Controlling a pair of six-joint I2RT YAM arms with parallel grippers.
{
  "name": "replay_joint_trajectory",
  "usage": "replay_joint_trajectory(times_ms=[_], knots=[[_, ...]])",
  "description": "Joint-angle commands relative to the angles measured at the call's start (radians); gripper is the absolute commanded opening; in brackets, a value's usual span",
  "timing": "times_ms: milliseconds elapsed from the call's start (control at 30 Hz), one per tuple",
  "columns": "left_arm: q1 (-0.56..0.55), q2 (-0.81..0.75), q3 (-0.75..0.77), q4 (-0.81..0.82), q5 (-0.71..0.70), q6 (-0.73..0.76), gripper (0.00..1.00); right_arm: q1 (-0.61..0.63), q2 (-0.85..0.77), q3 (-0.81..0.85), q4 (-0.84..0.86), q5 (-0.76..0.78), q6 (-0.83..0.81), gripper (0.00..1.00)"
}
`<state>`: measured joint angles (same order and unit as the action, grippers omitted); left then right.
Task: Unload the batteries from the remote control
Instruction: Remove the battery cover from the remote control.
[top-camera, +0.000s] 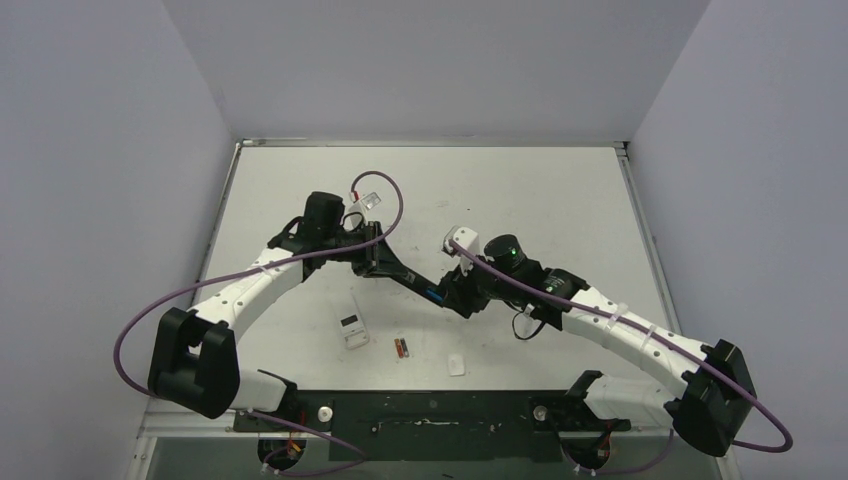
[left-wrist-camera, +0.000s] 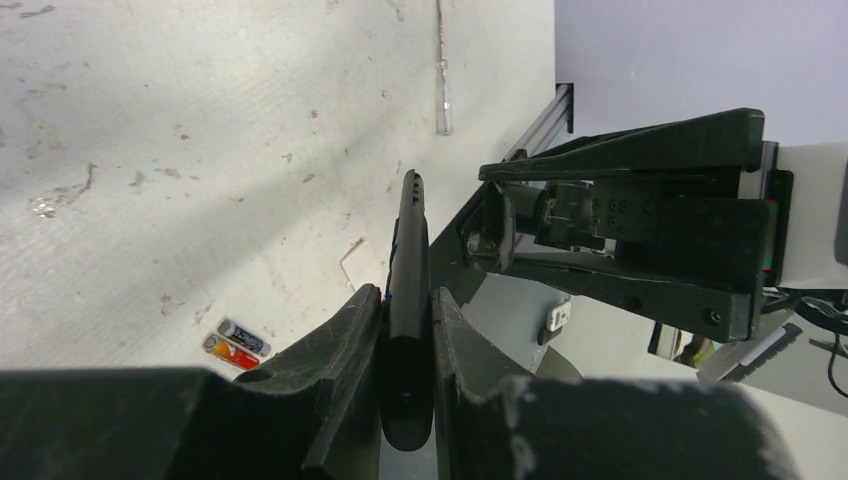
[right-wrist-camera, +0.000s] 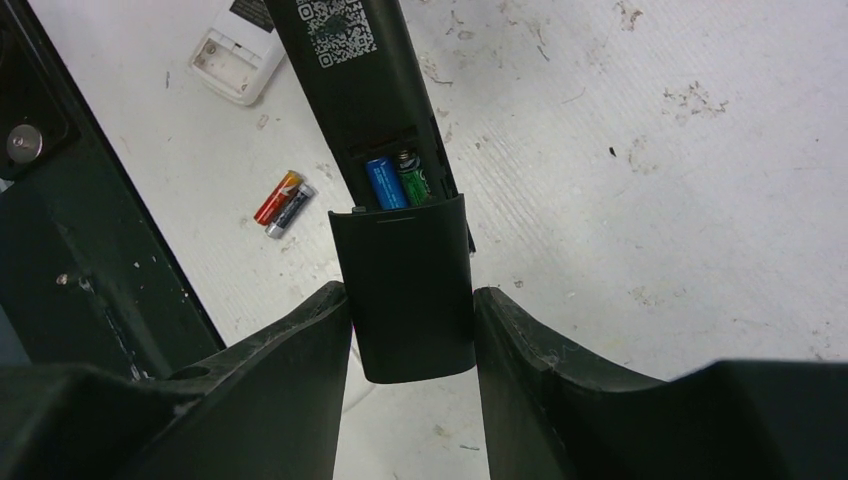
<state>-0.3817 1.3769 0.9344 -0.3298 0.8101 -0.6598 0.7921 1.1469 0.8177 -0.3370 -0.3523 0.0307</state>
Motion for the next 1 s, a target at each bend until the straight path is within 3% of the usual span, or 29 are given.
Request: replay_joint_trajectory(times_ms=[0,200,500,733,967], knots=[[0.003,-0.004,0.027,-0.001,-0.043,0.028,0.0,-0.004,-0.046,-0.01,0.025,0.067,0.044,0.37],[0.003,-0.005,0.02,0.022,-0.041,0.006,0.0,-0.005,-0.085,-0.055,0.016,0.165,0.135,0.38],[0.004,-0.003,0.011,0.02,-0.061,0.0,0.0,-0.005,-0.115,-0.158,-0.03,0.411,0.419,0.39],[0.004,-0.012,0.005,0.021,-0.074,-0.006,0.0,0.015,-0.117,-0.277,-0.006,0.435,0.645,0.39],[0.005,-0.011,0.005,0.024,-0.07,-0.007,0.0,0.076,-0.009,-0.276,-0.09,0.586,0.82,0.4]])
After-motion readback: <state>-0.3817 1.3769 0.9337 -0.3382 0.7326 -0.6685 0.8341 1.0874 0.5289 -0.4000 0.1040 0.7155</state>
